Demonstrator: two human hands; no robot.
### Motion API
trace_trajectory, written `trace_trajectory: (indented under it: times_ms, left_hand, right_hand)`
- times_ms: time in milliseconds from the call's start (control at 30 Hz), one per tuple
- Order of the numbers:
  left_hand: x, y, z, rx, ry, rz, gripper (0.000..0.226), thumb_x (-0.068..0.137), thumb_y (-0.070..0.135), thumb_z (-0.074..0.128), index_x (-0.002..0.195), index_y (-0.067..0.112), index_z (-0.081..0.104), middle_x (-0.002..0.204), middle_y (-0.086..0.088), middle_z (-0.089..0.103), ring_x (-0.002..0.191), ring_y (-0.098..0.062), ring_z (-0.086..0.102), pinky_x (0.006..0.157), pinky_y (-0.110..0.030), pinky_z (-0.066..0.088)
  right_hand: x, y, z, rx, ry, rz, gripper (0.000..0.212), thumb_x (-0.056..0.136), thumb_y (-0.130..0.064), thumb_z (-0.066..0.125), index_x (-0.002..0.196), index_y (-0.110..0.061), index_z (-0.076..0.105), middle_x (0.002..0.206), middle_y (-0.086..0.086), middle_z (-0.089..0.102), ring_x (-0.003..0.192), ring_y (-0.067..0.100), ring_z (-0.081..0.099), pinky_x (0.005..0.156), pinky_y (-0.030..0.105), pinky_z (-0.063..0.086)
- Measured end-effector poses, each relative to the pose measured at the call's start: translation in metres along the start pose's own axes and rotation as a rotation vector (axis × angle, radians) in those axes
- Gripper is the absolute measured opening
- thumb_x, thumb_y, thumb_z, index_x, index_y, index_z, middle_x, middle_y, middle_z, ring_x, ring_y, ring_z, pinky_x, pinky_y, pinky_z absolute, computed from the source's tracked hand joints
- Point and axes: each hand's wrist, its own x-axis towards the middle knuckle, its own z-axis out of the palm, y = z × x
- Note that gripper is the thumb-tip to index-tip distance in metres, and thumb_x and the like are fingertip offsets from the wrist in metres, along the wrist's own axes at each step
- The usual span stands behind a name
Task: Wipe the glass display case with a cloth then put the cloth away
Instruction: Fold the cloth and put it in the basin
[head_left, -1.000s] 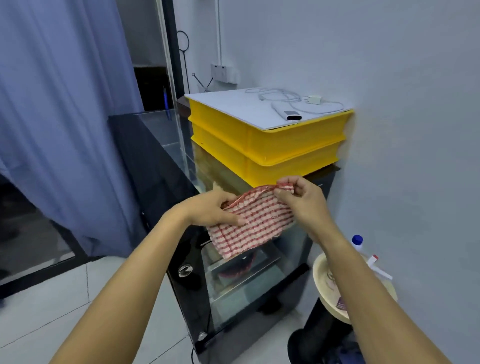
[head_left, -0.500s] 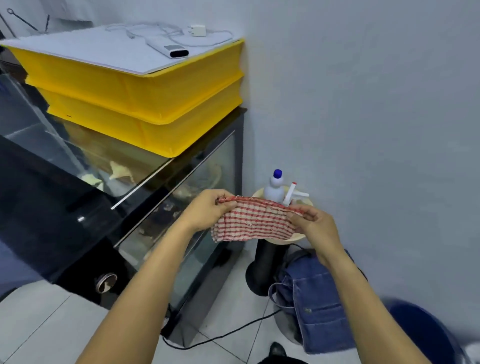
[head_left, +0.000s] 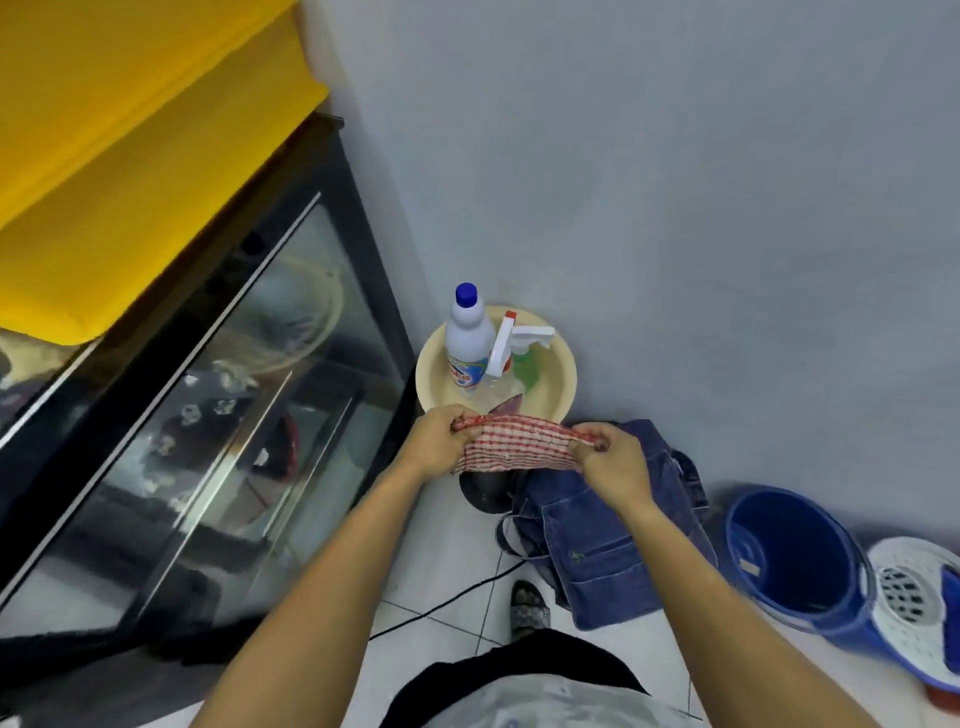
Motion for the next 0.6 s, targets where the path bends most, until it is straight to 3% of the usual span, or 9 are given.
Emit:
trace_trajectory:
  times_ms: [67,200,267,367,433,500,600]
  left_hand:
    - [0.018,-0.002,0.01,0.008,0.01,-0.031,0.021,0.102,0.022,0.066,0.12,0.014,0.074,0.112,0.001,0.075,0.102,-0.015,0.067,0.081,-0.023,0.046]
    - [0.043,-0.008,0.023,0.026,0.018,-0.051,0.024,0.103,0.024,0.064,0.125,0.018,0.073,0.116,0.002,0.075,0.105,-0.017,0.069,0.091,-0.03,0.054]
    - [0.053,-0.007,0.028,0.039,0.012,-0.059,0.025,0.103,0.026,0.062,0.126,0.021,0.072,0.118,0.003,0.075,0.107,-0.018,0.068,0.096,-0.036,0.055]
    - [0.062,-0.013,0.032,0.228,0.035,-0.018,0.026,0.101,0.029,0.061,0.125,0.022,0.071,0.119,0.001,0.073,0.107,-0.023,0.068,0.094,-0.042,0.054]
    - [0.061,-0.025,0.031,0.38,0.076,0.027,0.03,0.099,0.035,0.061,0.125,0.02,0.068,0.122,-0.002,0.07,0.11,-0.027,0.066,0.096,-0.045,0.051]
    - [0.055,-0.042,0.027,0.473,0.102,0.082,0.036,0.099,0.04,0.058,0.126,0.017,0.065,0.125,-0.004,0.068,0.114,-0.029,0.063,0.1,-0.045,0.045]
    - [0.059,-0.073,0.014,0.617,0.019,0.362,0.042,0.098,0.046,0.046,0.116,0.014,0.067,0.113,-0.005,0.067,0.108,-0.033,0.063,0.095,-0.044,0.046]
  right_hand:
    - [0.019,0.006,0.004,-0.04,-0.018,0.014,0.019,0.095,-0.007,0.069,0.103,-0.023,0.07,0.098,-0.009,0.072,0.096,0.014,0.069,0.091,0.039,0.06]
    - [0.05,0.005,0.01,-0.014,0.022,0.035,0.019,0.098,-0.006,0.064,0.111,-0.019,0.071,0.103,-0.006,0.071,0.102,0.017,0.068,0.085,0.024,0.055]
    - [0.058,0.005,0.016,0.043,0.05,0.044,0.03,0.1,-0.004,0.061,0.126,-0.016,0.069,0.11,-0.006,0.069,0.106,0.015,0.067,0.086,0.02,0.054]
    - [0.062,0.007,0.027,0.092,-0.022,-0.036,0.063,0.1,-0.001,0.056,0.156,-0.025,0.044,0.145,-0.006,0.056,0.125,0.01,0.059,0.106,0.026,0.049]
    - [0.061,0.016,0.034,-0.132,-0.057,-0.174,0.072,0.097,0.0,0.052,0.161,-0.027,0.034,0.162,0.0,0.04,0.144,0.018,0.044,0.116,0.034,0.038]
    - [0.056,0.024,0.043,-0.391,-0.056,-0.329,0.069,0.093,-0.001,0.051,0.159,-0.018,0.04,0.165,0.011,0.036,0.15,0.028,0.037,0.122,0.044,0.035]
    - [0.043,0.036,0.065,-0.573,-0.111,-0.537,0.051,0.088,-0.009,0.049,0.136,-0.008,0.065,0.15,0.018,0.054,0.143,0.041,0.045,0.116,0.057,0.04]
